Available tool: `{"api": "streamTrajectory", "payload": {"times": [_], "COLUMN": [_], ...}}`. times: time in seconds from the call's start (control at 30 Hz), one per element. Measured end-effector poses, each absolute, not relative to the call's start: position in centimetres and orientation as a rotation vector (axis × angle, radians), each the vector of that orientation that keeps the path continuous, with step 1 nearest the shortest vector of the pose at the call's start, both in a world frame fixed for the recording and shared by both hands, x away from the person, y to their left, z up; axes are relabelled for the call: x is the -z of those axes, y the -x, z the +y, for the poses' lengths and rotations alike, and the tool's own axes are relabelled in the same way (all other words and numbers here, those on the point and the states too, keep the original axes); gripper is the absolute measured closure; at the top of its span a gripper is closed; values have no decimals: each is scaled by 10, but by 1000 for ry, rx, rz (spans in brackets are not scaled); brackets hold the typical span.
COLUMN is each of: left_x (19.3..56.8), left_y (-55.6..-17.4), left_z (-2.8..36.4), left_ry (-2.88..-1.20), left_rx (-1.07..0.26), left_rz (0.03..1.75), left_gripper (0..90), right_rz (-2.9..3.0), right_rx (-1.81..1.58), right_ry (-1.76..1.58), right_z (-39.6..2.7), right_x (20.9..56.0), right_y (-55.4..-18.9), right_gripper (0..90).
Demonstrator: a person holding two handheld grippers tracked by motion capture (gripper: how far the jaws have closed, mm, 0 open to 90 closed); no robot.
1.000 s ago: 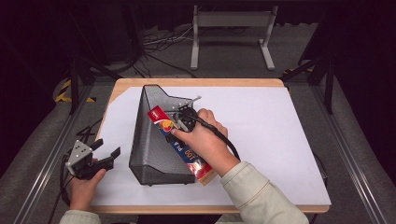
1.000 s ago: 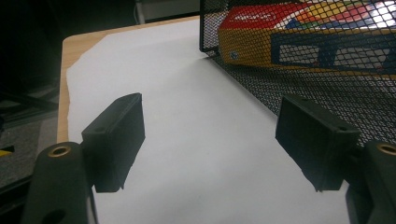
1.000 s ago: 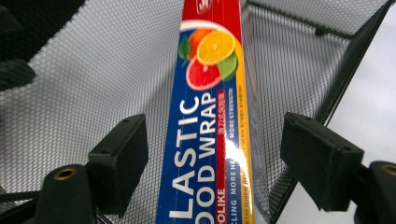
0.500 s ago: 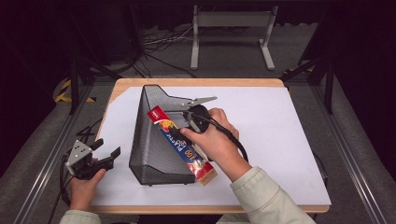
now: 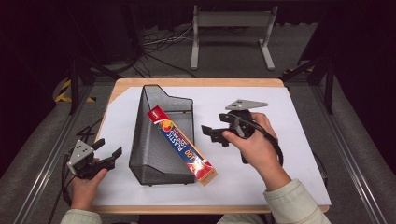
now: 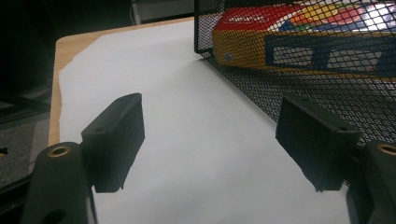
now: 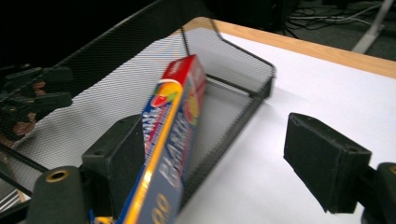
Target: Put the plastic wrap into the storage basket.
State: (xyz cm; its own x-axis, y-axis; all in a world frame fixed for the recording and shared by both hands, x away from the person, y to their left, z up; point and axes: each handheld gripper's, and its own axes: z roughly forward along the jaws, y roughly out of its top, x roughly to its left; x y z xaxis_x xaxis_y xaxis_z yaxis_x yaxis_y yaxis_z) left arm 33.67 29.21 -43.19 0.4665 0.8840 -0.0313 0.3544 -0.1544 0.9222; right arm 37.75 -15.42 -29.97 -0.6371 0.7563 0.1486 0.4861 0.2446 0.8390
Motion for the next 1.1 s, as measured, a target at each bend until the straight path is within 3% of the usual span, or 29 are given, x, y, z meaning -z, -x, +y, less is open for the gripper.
{"api": "streamTrajectory", "payload": {"times": [0.4,1.1], "left_x": [432,432], "left_y": [-337,-336], "left_z": [292,292], "left_ry": [-1734,-1729], "left_rx": [-670,-671], "left_rz": [1062,1062], "left_gripper": [242,243], "right_rz": [2153,2066], "right_rx": [-1349,-1266], "right_ry": [-1132,-1185], "right_z": [-227,-309], "right_x": [304,381], "right_y": [-380,-373], "right_gripper": [183,184]}}
